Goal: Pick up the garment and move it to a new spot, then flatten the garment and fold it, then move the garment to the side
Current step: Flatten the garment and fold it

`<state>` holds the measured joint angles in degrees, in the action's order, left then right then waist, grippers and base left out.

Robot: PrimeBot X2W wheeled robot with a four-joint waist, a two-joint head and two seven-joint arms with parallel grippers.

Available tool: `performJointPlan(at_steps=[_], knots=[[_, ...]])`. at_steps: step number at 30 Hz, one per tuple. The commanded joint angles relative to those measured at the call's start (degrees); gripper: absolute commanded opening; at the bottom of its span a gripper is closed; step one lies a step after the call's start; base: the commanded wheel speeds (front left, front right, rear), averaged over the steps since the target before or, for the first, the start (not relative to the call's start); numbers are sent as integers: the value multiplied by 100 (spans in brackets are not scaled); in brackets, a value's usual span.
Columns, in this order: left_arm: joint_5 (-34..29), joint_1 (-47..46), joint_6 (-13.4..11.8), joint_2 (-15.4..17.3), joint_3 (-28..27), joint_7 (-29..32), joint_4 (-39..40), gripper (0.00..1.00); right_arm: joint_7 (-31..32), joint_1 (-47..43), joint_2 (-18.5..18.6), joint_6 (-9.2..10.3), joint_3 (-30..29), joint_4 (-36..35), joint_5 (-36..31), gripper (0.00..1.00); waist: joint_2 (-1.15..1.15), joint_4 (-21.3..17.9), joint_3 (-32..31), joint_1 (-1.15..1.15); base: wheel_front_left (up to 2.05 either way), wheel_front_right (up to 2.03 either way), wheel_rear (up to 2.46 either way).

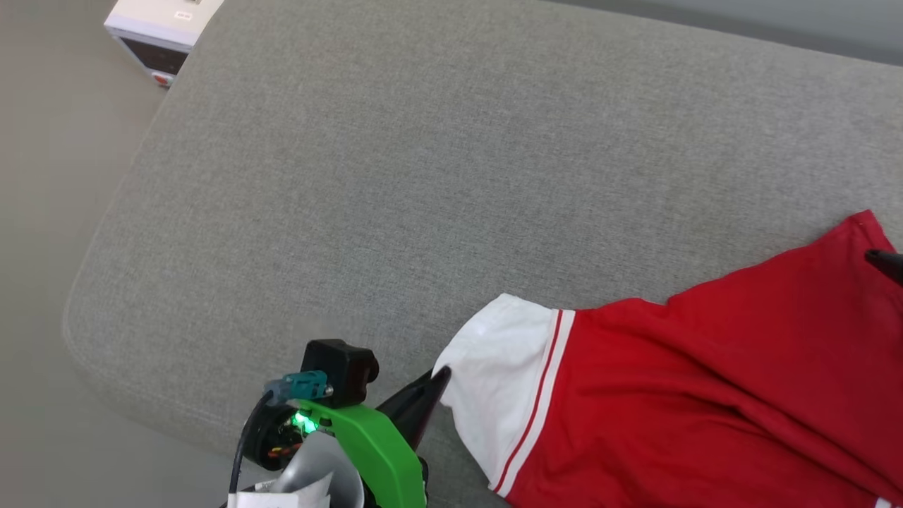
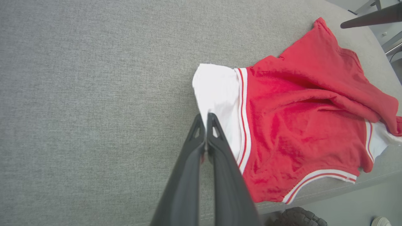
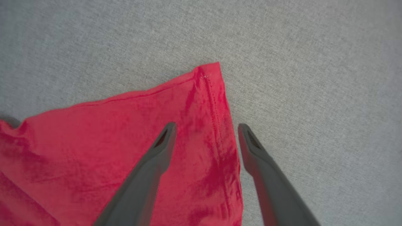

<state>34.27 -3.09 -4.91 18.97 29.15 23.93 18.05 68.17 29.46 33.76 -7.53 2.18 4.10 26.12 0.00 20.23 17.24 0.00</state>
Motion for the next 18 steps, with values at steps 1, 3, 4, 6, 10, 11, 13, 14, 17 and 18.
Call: performJointPlan(at_steps=[1, 3, 4, 6, 10, 11, 13, 14, 17, 18], knots=[[-17, -130, 49, -61, 19, -58, 2, 0, 3, 99, 55, 4, 17, 97, -65, 100, 0, 306, 315, 0, 0, 0, 0], [-12, -152, 69, -98, 47, -93, -27, 0, -14, 145, 126, 4, 50, 240, -111, 100, 0, 369, 381, 0, 0, 0, 0], [-10, -163, 77, -111, 55, -108, -43, 0, -28, 157, 159, 4, 74, 296, -129, 100, 0, 392, 406, 0, 0, 0, 0], [-22, -193, 90, -127, 70, -137, -86, 0, -76, 162, 222, 4, 117, 404, -174, 100, 0, 442, 448, 0, 0, 0, 0], [-40, -226, 90, -184, 99, -208, -164, 0, -204, 49, 293, 4, 268, 573, -141, 100, 0, 516, 488, 0, 0, 0, 0], [-33, -228, 97, -199, 111, -224, -179, 0, -223, 3, 301, 4, 301, 614, -115, 100, 0, 534, 492, 0, 0, 0, 0], [-28, -227, 106, -215, 127, -249, -204, 0, -236, -79, 339, 4, 379, 654, -93, 100, 0, 560, 501, 0, 0, 0, 0], [-24, -225, 109, -219, 132, -258, -214, 0, -235, -113, 355, 4, 412, 662, -82, 100, 0, 569, 503, 0, 0, 0, 0], [-10, -219, 113, -216, 128, -285, -249, 0, -202, -214, 401, 4, 543, 686, 0, 100, 0, 585, 510, 0, 0, 0, 0], [-6, -220, 113, -214, 125, -290, -258, 0, -176, -248, 420, 4, 599, 685, 27, 40, 0, 588, 509, 0, 0, 0, 0]])
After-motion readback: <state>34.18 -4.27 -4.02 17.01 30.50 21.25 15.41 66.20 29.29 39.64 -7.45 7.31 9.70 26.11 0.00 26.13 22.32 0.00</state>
